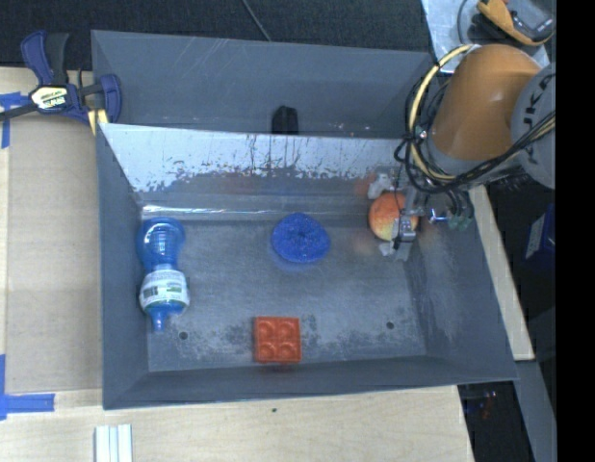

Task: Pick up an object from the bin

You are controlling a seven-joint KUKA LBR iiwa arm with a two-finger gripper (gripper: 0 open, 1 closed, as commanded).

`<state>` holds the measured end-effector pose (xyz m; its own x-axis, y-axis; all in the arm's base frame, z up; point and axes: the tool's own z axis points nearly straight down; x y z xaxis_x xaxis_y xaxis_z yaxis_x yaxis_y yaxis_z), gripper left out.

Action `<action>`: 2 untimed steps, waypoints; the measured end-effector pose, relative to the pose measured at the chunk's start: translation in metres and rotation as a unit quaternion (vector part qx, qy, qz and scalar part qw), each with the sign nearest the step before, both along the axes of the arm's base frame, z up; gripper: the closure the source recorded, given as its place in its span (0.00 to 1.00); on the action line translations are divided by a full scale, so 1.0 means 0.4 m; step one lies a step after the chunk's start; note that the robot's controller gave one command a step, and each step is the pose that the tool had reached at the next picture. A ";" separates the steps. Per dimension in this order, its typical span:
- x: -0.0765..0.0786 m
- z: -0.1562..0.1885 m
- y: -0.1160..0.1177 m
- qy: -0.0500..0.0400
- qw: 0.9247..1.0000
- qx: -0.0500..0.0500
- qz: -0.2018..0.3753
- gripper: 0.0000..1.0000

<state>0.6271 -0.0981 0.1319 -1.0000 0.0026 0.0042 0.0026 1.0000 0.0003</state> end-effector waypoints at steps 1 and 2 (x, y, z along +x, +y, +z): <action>0.004 0.014 0.001 -0.004 1.000 0.000 0.001 0.00; -0.002 -0.112 0.036 -0.005 0.999 -0.001 0.054 0.00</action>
Offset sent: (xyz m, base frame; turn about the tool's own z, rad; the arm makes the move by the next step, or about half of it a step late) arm -0.0031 0.0198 -0.0601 -0.1382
